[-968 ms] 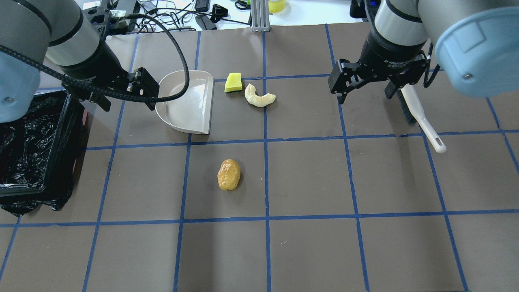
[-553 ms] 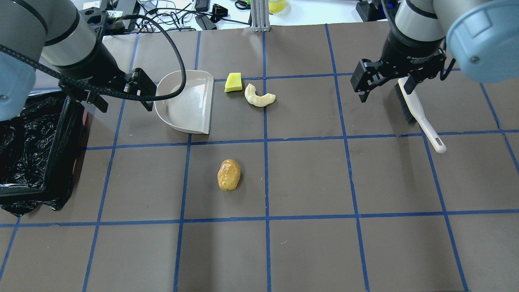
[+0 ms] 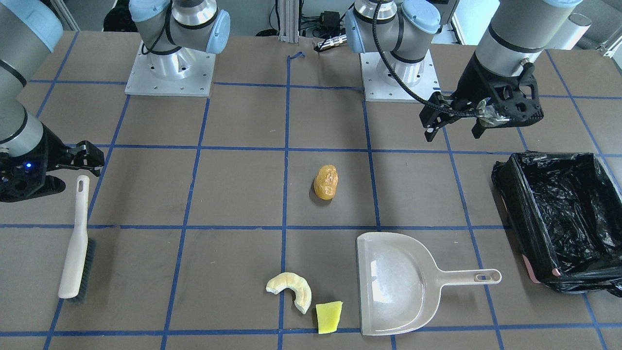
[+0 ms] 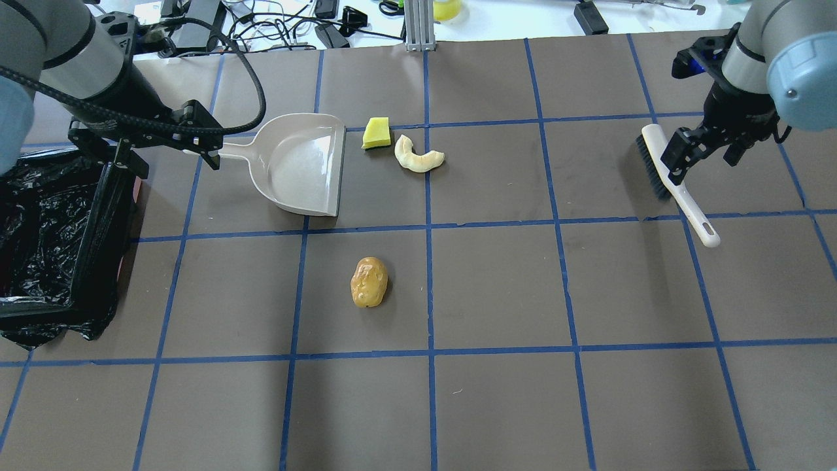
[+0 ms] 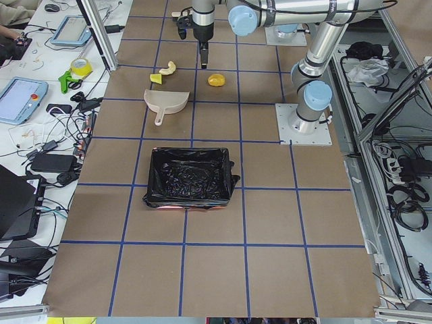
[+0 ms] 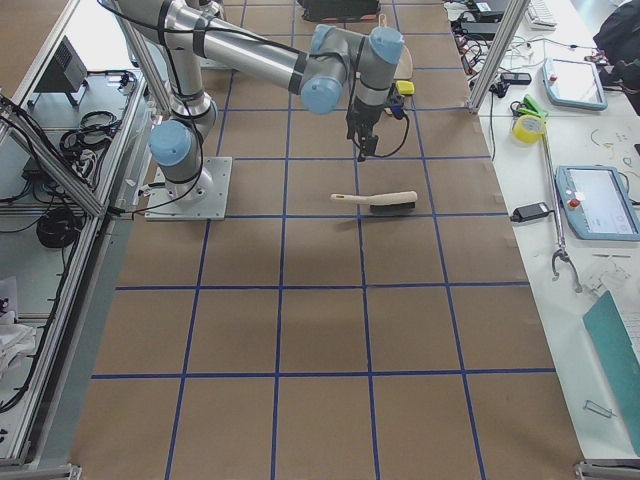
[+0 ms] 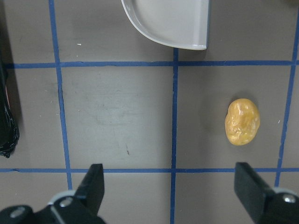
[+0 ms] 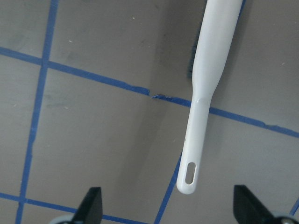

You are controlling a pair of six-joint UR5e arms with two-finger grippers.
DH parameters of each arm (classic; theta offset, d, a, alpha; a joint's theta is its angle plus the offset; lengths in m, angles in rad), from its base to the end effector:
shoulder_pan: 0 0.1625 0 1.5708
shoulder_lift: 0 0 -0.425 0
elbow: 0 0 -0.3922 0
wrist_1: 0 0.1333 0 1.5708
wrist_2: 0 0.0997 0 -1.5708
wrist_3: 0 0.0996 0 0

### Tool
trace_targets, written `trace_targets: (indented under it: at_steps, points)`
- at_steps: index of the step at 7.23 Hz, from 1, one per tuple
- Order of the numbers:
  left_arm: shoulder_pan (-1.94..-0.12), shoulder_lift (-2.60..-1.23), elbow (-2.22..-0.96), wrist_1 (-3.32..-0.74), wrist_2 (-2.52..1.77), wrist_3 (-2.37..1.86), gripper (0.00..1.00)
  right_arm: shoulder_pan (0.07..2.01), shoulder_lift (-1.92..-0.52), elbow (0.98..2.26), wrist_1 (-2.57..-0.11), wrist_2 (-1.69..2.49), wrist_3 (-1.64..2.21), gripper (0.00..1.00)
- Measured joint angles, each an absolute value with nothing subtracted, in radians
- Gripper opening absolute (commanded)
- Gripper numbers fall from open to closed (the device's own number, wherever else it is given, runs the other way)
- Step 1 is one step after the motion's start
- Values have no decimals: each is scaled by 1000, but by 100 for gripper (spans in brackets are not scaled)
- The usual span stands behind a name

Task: Sweep and dump trash into bin
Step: 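Grasp the white dustpan handle with the left gripper while the right gripper grasps the brush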

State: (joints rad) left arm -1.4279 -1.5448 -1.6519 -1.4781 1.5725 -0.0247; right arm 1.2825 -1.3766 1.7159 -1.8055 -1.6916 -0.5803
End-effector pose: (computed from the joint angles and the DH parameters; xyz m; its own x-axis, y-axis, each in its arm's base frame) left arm -0.0629 -0.4980 0.4700 -0.9860 -0.1669 -0.0008 -0.1667 0.9853 -0.0376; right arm -0.0374 -0.5529 0.3402 -0.9540 -0.2968 0.0430 -0.2873 0.9455 0.1530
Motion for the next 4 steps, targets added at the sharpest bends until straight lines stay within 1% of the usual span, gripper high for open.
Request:
trace_targets:
  at_steps: [1, 3, 4]
  points:
    - [-1407, -1564, -1657, -1435, 1575, -137, 100, 1264, -1338, 1768, -1891, -1694, -602, 93]
    - [-1380, -1604, -1674, -1332, 1581, -398, 100, 1235, -1282, 1865, -2034, -1697, -630, 93]
    - [-1373, -1626, -1688, -1310, 1583, -539, 100, 1214, -1274, 1897, -2070, -1697, -638, 89]
